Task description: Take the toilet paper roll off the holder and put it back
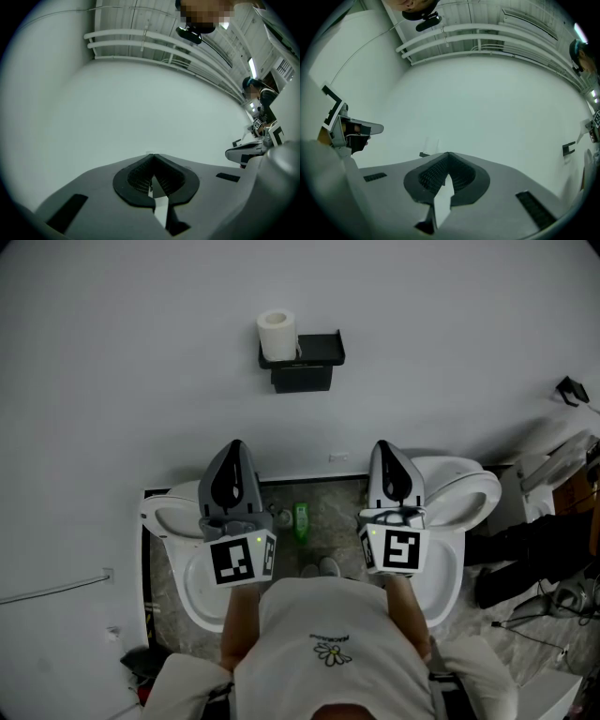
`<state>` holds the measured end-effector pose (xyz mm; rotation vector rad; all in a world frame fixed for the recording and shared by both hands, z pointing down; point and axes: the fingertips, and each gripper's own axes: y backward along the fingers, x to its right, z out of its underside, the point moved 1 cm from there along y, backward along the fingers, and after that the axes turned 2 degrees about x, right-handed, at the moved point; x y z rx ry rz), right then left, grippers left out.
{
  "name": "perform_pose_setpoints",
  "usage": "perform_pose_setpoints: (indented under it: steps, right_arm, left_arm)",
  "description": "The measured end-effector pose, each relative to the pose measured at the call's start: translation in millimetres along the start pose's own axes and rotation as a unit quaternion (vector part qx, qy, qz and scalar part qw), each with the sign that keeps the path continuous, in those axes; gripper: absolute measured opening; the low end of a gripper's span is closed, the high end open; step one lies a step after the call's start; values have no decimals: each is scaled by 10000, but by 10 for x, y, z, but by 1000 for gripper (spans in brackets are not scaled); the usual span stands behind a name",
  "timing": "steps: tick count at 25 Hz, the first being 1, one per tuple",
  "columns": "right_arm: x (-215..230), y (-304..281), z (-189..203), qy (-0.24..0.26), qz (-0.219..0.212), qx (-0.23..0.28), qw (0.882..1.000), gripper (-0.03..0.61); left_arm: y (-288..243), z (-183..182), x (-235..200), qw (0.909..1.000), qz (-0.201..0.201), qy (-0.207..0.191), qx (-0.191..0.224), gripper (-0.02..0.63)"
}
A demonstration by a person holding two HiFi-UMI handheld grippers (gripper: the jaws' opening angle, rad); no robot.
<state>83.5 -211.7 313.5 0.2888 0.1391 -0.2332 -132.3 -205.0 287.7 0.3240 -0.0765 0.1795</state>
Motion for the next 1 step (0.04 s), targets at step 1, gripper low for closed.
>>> perform_pose_setpoints:
  steps: [1]
  right_arm:
    - [0, 9, 2, -6, -1, -9, 10000, 11]
  left_arm:
    - [5, -2, 4, 10000, 2, 6, -2, 17]
